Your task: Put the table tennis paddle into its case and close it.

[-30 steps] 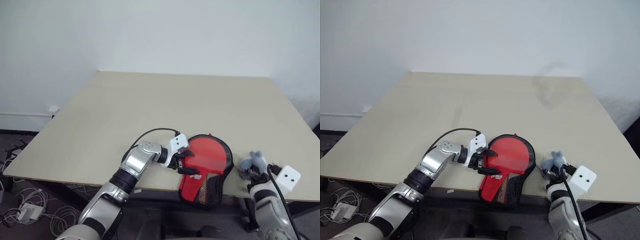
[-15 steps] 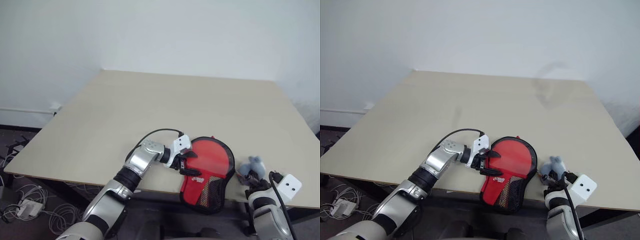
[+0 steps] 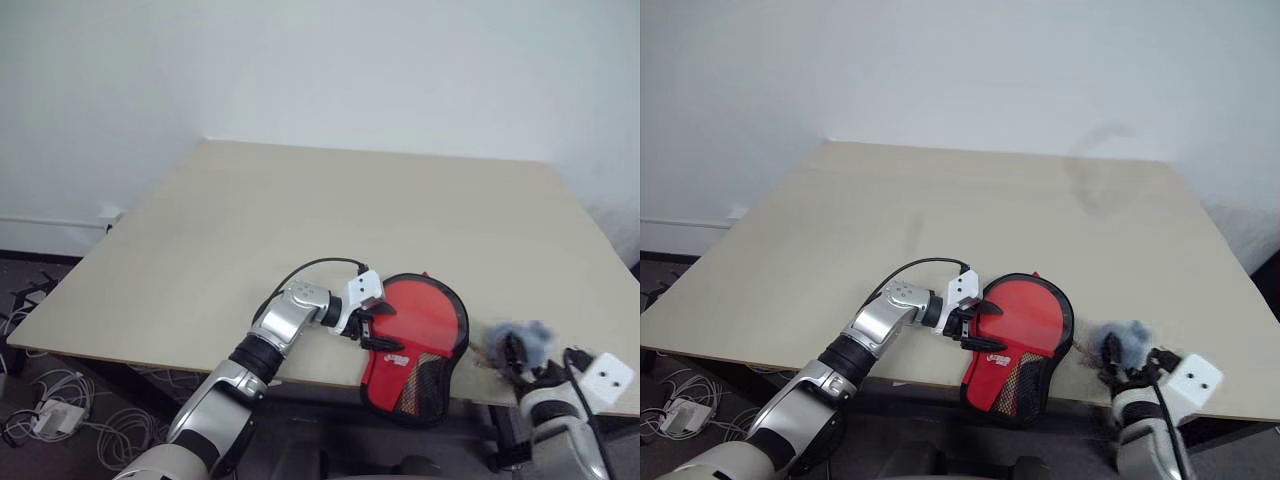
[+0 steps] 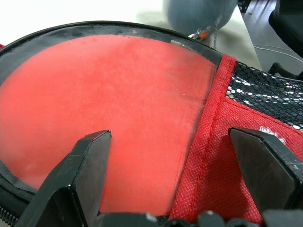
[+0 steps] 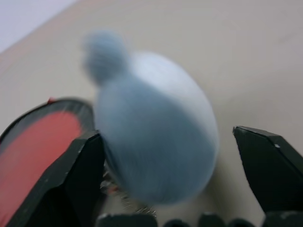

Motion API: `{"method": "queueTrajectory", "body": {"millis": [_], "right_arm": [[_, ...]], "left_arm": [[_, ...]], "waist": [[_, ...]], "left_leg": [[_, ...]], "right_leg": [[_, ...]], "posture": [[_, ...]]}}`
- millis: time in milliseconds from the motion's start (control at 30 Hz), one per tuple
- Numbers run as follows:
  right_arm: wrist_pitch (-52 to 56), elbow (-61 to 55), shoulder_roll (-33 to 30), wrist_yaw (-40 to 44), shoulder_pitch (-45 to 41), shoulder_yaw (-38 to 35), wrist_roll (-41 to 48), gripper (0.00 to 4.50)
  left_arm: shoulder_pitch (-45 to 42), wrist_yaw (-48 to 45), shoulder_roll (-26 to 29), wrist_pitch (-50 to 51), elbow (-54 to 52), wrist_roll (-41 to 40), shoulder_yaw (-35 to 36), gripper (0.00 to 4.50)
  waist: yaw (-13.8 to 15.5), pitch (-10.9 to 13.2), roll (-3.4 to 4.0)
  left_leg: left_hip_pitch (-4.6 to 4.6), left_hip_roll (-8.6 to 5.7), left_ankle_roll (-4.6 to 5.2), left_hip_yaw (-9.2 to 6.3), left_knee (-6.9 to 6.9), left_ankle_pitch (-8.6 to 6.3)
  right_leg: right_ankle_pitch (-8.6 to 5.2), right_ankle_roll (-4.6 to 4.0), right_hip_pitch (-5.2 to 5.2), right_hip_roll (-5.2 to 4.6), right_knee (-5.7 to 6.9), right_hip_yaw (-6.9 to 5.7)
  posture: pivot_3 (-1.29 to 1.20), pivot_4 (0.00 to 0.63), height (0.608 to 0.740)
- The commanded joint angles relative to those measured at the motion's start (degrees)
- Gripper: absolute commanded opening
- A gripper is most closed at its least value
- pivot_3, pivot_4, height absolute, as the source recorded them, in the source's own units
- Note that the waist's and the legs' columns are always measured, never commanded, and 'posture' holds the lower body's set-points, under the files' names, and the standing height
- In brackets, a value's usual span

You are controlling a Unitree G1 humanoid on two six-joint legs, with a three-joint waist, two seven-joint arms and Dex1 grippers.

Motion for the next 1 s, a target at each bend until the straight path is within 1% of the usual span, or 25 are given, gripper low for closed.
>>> {"method": "queueTrajectory", "body": {"millis": [33,67,167,200,267,333,433,533,567,667,767,900,1000], "right_arm": [[-1.8,-5.5,-4.9,3.4,-0.8,-5.3,4.4,4.46],[-1.6,-5.9,-6.5,4.1,-1.1,-6.6,5.8,4.46],[1.8,-6.9,-17.3,8.0,-2.7,-11.8,9.0,4.46],[3.4,-5.9,-21.0,9.6,-2.8,-13.7,12.1,4.46],[6.0,-3.7,-25.6,11.8,-2.2,-16.1,18.1,4.46],[9.0,-2.4,-30.1,15.6,0.3,-16.5,19.6,4.46],[11.7,-2.6,-35.1,20.7,4.9,-14.8,18.3,4.46],[12.0,-1.3,-36.7,23.3,7.0,-12.5,15.4,4.46],[11.4,-0.2,-36.9,23.3,6.8,-11.2,13.1,4.46],[10.9,3.1,-36.3,24.1,5.4,-9.0,10.5,4.46],[11.4,5.2,-36.3,25.4,3.7,-6.9,9.0,4.46],[11.0,10.0,-36.2,25.9,-0.8,-4.4,5.7,4.46],[12.1,12.4,-36.0,26.3,-3.5,-3.6,5.2,4.46]], "left_arm": [[2.9,0.5,0.4,4.0,4.7,3.8,-3.4,4.23],[2.8,0.5,0.3,4.0,4.7,3.7,-3.4,4.23],[2.7,0.7,0.1,4.4,4.4,3.6,-3.3,4.23],[2.7,0.8,-0.1,4.6,4.3,3.6,-3.3,4.23],[2.6,1.1,-0.4,4.8,4.2,3.5,-3.2,4.23],[2.6,1.3,-0.6,4.8,4.0,3.5,-3.1,4.23],[2.8,1.5,-0.8,5.2,3.5,3.3,-2.8,4.23],[3.0,1.8,-1.0,5.6,3.1,3.1,-2.5,4.23],[3.1,1.9,-1.0,5.8,2.8,3.0,-2.5,4.23],[3.1,2.1,-1.0,6.3,2.3,2.8,-2.4,4.23],[3.2,2.3,-1.0,6.7,1.9,2.7,-2.2,4.23],[3.1,2.5,-0.9,7.0,1.5,2.6,-2.1,4.23],[3.1,2.6,-0.7,7.0,1.3,2.6,-1.9,4.23]], "waist": [[-0.1,0.0,0.02],[-0.2,0.0,0.04],[-0.8,0.2,0.09],[-0.9,0.2,0.16],[-1.3,0.2,0.16],[-1.4,0.2,0.12],[-1.3,0.2,0.14],[-1.4,0.2,0.14],[-1.4,0.2,0.12],[-1.4,0.3,0.1],[-1.4,0.3,0.11],[-1.4,0.3,0.1],[-1.4,0.3,0.11]], "left_leg": [[0.02,0.02,0.0,0.02,0.02,0.0],[0.03,0.04,0.0,0.03,0.09,0.0],[0.11,0.07,0.01,0.06,0.35,0.0],[0.11,0.04,0.02,0.11,0.44,0.0],[0.16,0.06,0.0,0.08,0.62,-0.04],[0.32,0.18,-0.16,0.05,0.61,-0.14],[0.58,0.3,-0.17,0.1,0.48,-0.16],[0.58,0.32,-0.12,0.15,0.49,-0.19],[0.61,0.36,-0.11,0.14,0.5,-0.19],[0.64,0.41,-0.08,0.1,0.52,-0.23],[0.66,0.38,-0.01,0.11,0.51,-0.28],[0.66,0.35,0.01,0.13,0.47,-0.29],[0.65,0.33,0.01,0.15,0.48,-0.29]], "right_leg": [[0.0,0.0,0.01,0.01,0.01,0.0],[0.0,0.0,0.04,0.03,0.02,0.01],[0.02,0.03,0.16,0.04,0.07,0.02],[0.04,0.07,0.21,-0.01,0.07,0.06],[0.03,0.1,0.34,-0.02,0.07,0.09],[0.01,0.13,0.54,-0.01,0.05,0.03],[-0.03,0.16,0.75,-0.11,-0.01,0.08],[-0.02,0.15,0.76,-0.12,-0.07,0.18],[-0.02,0.16,0.76,-0.13,-0.06,0.24],[-0.03,0.16,0.76,-0.19,-0.1,0.31],[-0.03,0.17,0.75,-0.27,-0.13,0.36],[-0.03,0.17,0.75,-0.27,-0.18,0.36],[-0.03,0.17,0.75,-0.27,-0.18,0.36]], "posture": [[0.0,0.0,0.728],[0.0,0.0,0.728],[0.0,0.0,0.728],[0.0,0.0,0.728],[0.0,0.0,0.728],[0.0,0.0,0.728],[0.0,0.0,0.728],[0.0,0.0,0.728],[0.0,0.0,0.728],[0.0,0.0,0.728],[0.0,0.0,0.728],[0.0,0.0,0.728],[0.0,0.0,0.728]]}}
